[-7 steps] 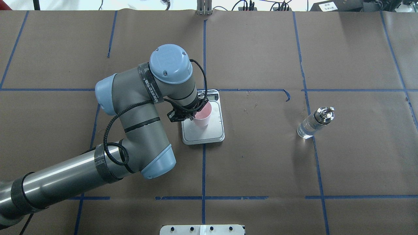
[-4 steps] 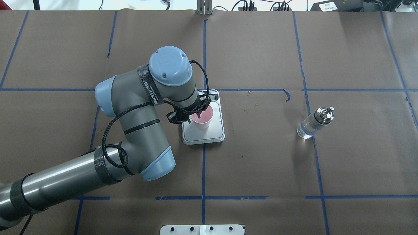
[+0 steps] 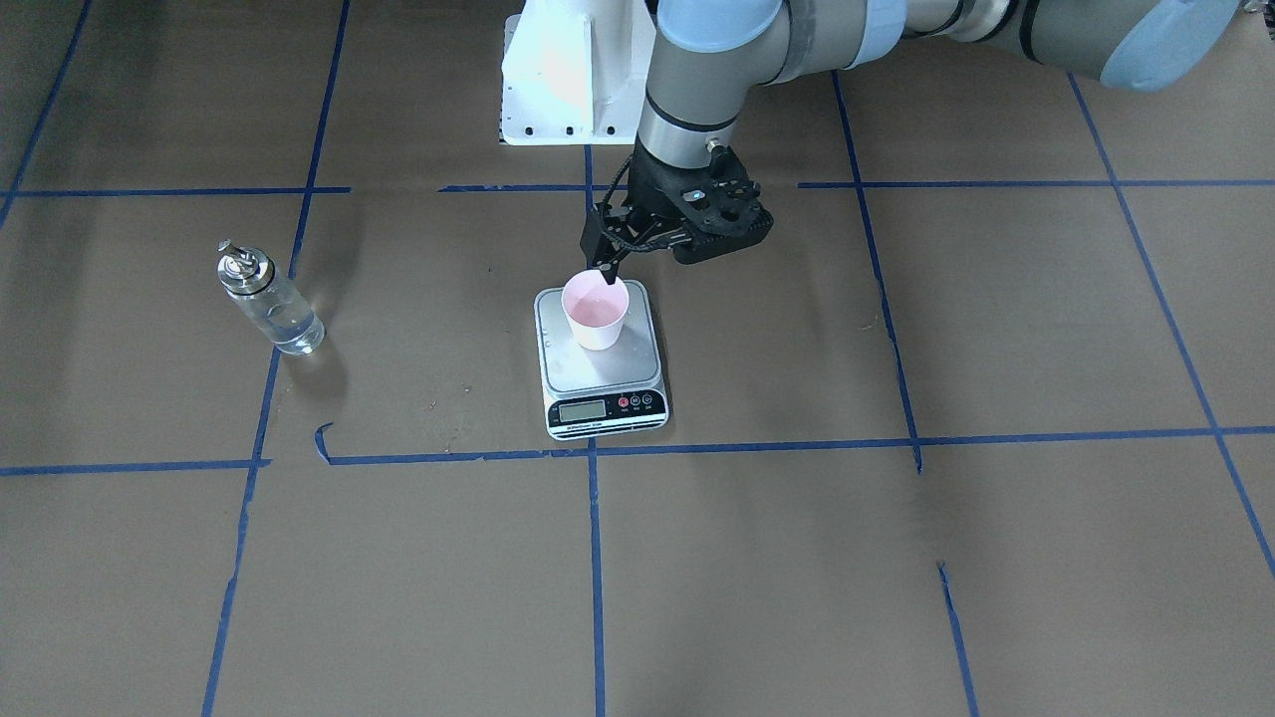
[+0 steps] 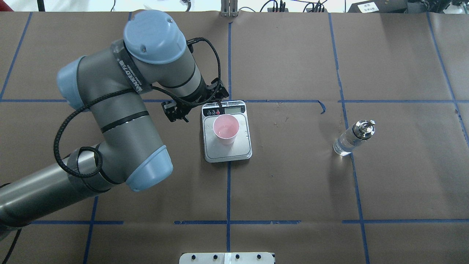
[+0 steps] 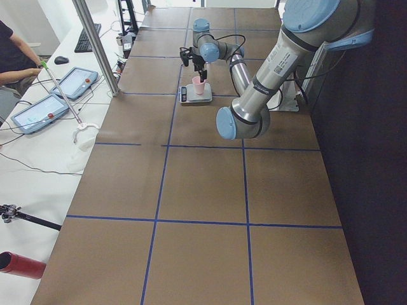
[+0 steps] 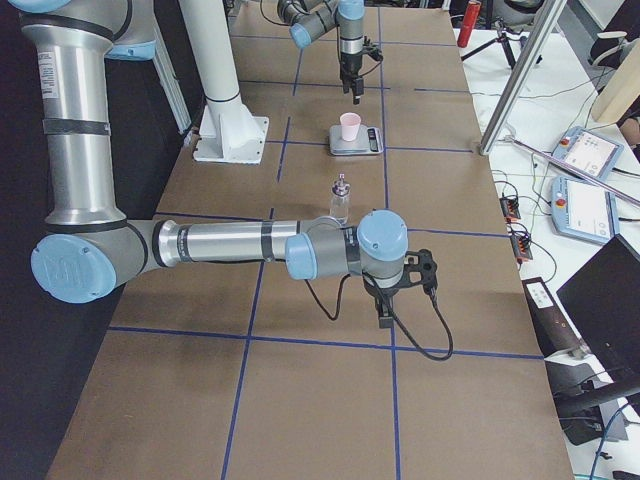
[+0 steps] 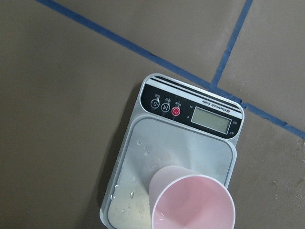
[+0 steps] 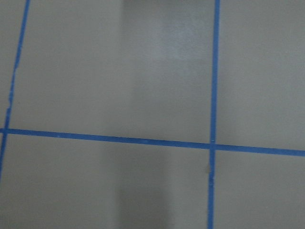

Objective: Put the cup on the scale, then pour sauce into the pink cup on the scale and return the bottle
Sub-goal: 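Withdraw the left gripper from the cup while the right gripper reaches toward the glass bottle, then grasp the glass sauce bottle with the right gripper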

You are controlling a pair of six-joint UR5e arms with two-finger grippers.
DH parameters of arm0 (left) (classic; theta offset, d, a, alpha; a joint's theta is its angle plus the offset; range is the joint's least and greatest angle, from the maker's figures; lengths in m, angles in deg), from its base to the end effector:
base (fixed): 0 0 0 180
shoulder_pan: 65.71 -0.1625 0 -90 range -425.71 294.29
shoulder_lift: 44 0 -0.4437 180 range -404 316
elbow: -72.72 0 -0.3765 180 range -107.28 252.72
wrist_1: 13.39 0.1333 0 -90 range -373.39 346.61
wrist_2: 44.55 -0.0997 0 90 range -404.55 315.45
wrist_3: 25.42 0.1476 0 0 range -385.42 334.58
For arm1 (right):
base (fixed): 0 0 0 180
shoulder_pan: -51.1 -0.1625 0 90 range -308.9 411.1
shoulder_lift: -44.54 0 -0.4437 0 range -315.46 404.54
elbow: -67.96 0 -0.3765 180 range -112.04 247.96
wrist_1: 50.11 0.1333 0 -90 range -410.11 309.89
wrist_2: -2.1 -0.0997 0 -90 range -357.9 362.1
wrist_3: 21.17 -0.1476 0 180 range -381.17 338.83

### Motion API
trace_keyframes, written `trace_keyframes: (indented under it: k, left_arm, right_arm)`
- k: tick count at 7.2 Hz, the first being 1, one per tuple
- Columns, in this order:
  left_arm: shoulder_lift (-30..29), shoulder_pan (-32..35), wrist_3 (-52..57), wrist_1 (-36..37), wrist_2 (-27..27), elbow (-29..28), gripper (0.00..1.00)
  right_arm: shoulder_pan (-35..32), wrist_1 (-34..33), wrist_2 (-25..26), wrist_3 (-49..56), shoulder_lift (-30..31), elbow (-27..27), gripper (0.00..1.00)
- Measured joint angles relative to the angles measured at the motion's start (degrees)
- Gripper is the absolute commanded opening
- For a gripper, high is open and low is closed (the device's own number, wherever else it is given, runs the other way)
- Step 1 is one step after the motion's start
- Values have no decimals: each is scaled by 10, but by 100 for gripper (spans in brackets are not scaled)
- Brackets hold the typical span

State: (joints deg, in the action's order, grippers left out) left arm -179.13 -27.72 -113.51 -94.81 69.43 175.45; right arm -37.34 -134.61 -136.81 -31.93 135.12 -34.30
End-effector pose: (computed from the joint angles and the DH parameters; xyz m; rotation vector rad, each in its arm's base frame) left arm 0.4924 -0.4776 0.1691 -0.0801 0.9358 -0.4033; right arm 0.0088 -0.4885 0.5932 0.1887 -0.8717 0.0218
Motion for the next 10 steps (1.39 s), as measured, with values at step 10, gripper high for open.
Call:
trace_keyframes:
  k: [10]
  left_arm:
    - [224,244,478,13,57,106,100]
  right_arm:
    - [747,206,763,-744,170,-304,100]
